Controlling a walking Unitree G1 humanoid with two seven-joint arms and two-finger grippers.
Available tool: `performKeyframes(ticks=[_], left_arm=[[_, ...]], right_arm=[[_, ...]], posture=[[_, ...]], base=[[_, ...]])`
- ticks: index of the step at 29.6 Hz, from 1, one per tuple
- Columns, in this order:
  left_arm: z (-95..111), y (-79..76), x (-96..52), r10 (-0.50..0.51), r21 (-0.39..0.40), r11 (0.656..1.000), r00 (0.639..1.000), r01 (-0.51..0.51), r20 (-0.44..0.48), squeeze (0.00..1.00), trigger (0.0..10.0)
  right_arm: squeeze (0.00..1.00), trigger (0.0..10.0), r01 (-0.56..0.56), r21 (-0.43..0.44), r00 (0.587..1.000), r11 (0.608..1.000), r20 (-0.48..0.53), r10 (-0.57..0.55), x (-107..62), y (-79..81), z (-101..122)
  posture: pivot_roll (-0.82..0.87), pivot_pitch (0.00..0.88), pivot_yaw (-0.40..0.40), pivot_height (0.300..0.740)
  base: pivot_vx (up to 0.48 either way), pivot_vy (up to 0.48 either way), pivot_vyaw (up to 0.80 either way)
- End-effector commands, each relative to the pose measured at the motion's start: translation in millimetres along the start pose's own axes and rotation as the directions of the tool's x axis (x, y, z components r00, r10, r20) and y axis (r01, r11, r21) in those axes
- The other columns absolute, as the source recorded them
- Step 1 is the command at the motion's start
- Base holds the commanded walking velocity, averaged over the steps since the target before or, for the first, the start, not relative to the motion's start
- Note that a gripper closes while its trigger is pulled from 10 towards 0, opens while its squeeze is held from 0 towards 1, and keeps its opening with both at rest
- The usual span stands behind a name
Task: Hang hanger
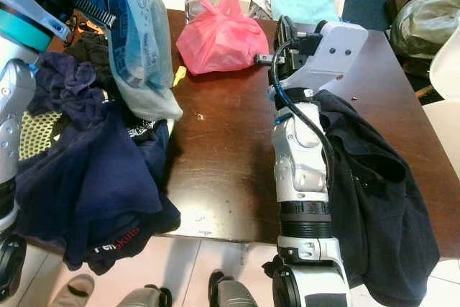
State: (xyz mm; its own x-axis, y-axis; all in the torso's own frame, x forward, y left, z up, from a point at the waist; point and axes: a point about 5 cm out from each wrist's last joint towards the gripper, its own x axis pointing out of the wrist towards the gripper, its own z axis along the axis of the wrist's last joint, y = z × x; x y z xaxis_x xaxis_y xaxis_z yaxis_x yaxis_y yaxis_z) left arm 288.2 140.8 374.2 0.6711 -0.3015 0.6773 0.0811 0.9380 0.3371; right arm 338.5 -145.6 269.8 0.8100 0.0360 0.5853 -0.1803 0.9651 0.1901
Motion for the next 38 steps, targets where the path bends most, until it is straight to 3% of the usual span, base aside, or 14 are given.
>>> performKeyframes(ticks=[1, 3, 5, 9, 20, 38], left_arm=[[-3.1, 4.7, -3.9, 0.060, -0.001, 0.998, 0.998, -0.060, -0.019, 0.00, 10.0], [-3.1, 4.7, -3.9, 0.060, -0.001, 0.998, 0.998, -0.060, -0.019, 0.00, 10.0], [-15.1, 14.2, -5.0, 0.169, 0.037, 0.985, 0.984, -0.167, -0.054, 0.00, 10.0], [-27.7, 24.0, -10.4, 0.225, 0.103, 0.971, 0.970, -0.216, -0.088, 0.00, 10.0], [-34.1, 31.3, -16.7, 0.248, 0.138, 0.963, 0.961, -0.231, -0.123, 0.00, 10.0], [-37.7, 33.2, -15.7, 0.267, 0.149, 0.957, 0.955, -0.248, -0.129, 0.00, 10.0]], right_arm=[[0.00, 10.0, 0.021, -0.002, 1.000, 1.000, -0.002, -0.021, -3.6, -5.4, 1.6], [0.00, 10.0, 0.021, -0.002, 1.000, 1.000, -0.002, -0.021, -3.6, -5.4, 1.6], [0.00, 10.0, 0.020, -0.009, 1.000, 1.000, -0.005, -0.020, -5.8, -6.2, 0.6], [0.00, 10.0, 0.009, -0.030, 1.000, 1.000, -0.011, -0.009, -7.8, -6.1, -1.3], [0.00, 10.0, 0.003, -0.037, 1.000, 0.999, -0.018, -0.003, -6.8, -6.8, -0.6], [0.00, 10.0, 0.000, -0.044, 0.999, 0.999, -0.038, -0.002, -8.4, -6.4, -3.3]], posture=[[0.07, 0.041, 0.022, 0.740], [0.07, 0.041, 0.022, 0.740], [0.06, 0.035, 0.023, 0.740], [0.06, 0.036, 0.019, 0.740], [0.06, 0.040, 0.007, 0.740], [0.05, 0.044, 0.011, 0.740]], base=[[0.000, 0.000, 0.00], [0.000, 0.000, 0.00], [0.000, 0.000, 0.00], [0.000, 0.000, 0.00], [-0.200, 0.000, 0.00], [-0.373, 0.000, 0.00]])
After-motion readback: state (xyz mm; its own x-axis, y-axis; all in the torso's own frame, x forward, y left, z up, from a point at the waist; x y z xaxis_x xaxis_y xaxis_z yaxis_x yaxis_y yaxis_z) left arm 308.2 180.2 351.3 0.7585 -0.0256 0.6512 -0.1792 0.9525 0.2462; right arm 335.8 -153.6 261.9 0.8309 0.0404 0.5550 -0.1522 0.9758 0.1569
